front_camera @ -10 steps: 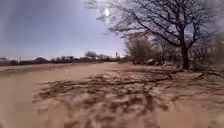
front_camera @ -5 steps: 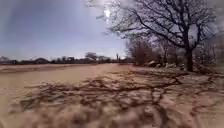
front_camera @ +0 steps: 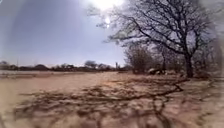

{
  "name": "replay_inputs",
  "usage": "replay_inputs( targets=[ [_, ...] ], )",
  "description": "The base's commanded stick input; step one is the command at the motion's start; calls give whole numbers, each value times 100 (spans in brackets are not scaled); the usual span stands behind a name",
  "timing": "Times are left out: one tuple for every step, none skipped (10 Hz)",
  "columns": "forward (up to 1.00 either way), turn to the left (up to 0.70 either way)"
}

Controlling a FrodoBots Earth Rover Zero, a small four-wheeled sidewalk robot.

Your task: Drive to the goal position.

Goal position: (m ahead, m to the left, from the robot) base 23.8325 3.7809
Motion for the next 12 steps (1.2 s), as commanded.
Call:
replay_inputs(
  targets=[
    [100, 0],
    [100, 0],
    [100, 0],
    [100, 0],
    [100, 0],
    [100, 0],
    [100, 0],
    [100, 0],
    [100, 0],
    [100, 0],
    [100, 0],
    [100, 0]
  ],
)
